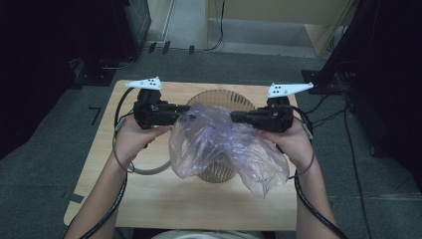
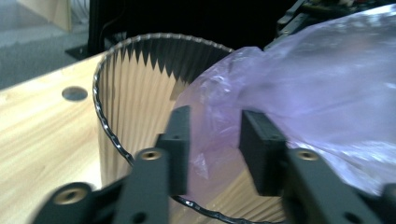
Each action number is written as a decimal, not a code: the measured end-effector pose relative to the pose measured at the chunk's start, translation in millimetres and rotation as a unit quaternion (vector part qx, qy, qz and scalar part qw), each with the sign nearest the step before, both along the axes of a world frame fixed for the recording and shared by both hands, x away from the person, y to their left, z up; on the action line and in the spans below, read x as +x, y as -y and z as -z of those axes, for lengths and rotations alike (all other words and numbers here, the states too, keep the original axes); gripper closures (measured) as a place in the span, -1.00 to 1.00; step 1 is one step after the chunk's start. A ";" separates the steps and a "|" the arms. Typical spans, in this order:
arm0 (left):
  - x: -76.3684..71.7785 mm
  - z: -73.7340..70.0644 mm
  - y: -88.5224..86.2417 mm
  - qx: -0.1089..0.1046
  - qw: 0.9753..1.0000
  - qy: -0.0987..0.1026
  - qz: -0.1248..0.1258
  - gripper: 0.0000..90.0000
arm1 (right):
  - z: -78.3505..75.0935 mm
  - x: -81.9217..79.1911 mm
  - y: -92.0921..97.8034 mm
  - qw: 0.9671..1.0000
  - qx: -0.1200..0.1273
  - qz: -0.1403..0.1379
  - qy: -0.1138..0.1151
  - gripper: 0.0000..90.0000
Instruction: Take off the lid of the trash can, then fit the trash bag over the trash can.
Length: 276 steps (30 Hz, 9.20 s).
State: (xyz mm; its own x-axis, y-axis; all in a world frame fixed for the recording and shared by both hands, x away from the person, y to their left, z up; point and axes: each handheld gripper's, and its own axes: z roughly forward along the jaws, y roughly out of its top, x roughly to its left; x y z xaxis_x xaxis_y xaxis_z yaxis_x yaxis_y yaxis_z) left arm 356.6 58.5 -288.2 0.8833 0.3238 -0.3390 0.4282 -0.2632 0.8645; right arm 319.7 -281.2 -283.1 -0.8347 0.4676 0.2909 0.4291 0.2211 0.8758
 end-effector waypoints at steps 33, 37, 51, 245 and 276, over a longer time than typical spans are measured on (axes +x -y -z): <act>-14.3 -6.3 13.9 -0.015 1.000 0.017 0.019 -0.19 | -3.7 3.5 -23.1 0.999 -0.036 0.010 0.021 1.00; -15.0 -4.9 17.9 -0.008 1.000 0.001 0.015 0.54 | -3.9 1.0 -29.3 0.999 -0.037 -0.003 0.023 1.00; 5.6 2.9 -13.1 -0.023 0.999 -0.028 -0.024 1.00 | -4.7 7.8 4.2 0.999 -0.020 0.041 0.015 1.00; 47.6 13.4 -14.8 0.010 0.997 -0.006 -0.077 0.80 | 17.8 28.8 45.2 0.988 -0.038 0.136 0.066 0.37; 71.7 60.7 -2.8 0.017 0.995 -0.057 -0.084 1.00 | 54.4 53.5 32.7 0.986 -0.036 0.160 0.016 1.00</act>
State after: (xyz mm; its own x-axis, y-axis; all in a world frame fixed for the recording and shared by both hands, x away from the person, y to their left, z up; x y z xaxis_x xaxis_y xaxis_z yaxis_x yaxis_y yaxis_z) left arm 428.3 61.3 -348.9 0.7717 0.4765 -0.4213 0.5642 -0.2068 0.7993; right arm 373.2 -314.0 -337.4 -0.6498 0.7268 0.2225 0.4591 0.1420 0.8769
